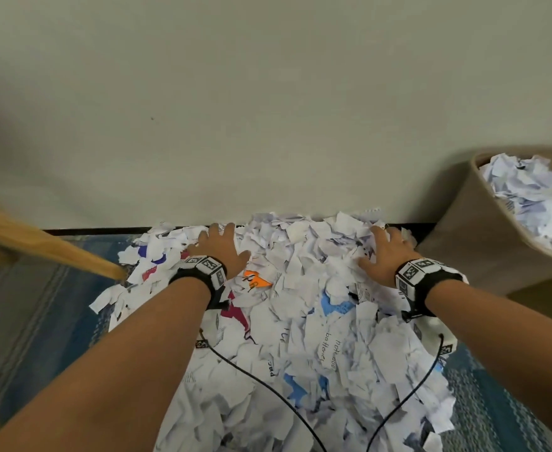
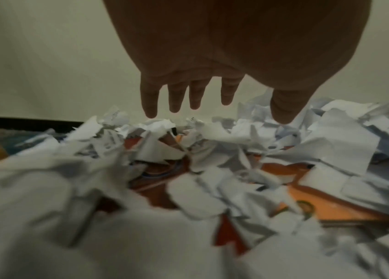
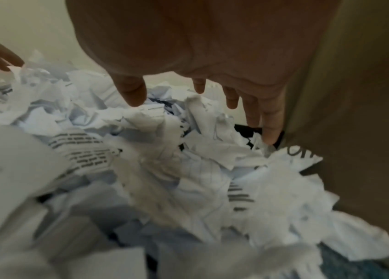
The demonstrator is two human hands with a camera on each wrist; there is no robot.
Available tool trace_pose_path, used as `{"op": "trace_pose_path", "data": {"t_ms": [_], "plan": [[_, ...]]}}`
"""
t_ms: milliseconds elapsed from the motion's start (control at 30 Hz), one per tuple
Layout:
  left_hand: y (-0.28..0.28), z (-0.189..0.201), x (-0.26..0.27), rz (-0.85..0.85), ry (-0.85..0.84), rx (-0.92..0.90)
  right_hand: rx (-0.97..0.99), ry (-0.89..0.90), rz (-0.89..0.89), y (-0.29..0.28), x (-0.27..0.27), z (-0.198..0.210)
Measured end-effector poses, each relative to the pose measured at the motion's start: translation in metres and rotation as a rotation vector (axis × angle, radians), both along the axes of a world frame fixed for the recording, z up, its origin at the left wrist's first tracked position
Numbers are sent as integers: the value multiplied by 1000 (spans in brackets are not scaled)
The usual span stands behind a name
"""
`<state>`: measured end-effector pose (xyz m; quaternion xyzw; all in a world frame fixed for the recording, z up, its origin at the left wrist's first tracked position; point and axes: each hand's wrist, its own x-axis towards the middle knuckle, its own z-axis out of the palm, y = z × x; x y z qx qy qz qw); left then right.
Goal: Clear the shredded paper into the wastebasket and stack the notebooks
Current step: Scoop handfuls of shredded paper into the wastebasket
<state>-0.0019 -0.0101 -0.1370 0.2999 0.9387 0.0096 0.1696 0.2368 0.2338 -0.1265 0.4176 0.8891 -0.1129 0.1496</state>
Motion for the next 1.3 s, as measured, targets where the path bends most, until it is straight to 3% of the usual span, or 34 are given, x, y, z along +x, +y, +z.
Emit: {"op": "trace_pose_path", "data": {"t_ms": [267, 433, 633, 733, 867, 1067, 1300], "plan": [[59, -18, 25, 9, -173, 128, -179, 45, -242, 13, -1, -30], [84, -26, 37, 28, -197, 150, -290, 213, -291, 12, -23, -39], [99, -27, 51, -48, -128, 112, -213, 289, -193, -7, -46, -42], [101, -26, 54, -138, -49, 100, -80, 184, -27, -18, -50, -44], [103, -22, 56, -262, -126, 182, 38, 113, 99, -28, -56, -37], [97, -11, 52, -322, -211, 212, -61, 132, 174, -28, -55, -28], [84, 18, 45, -298, -133, 282, -40, 203, 214, -26, -51, 5]]}}
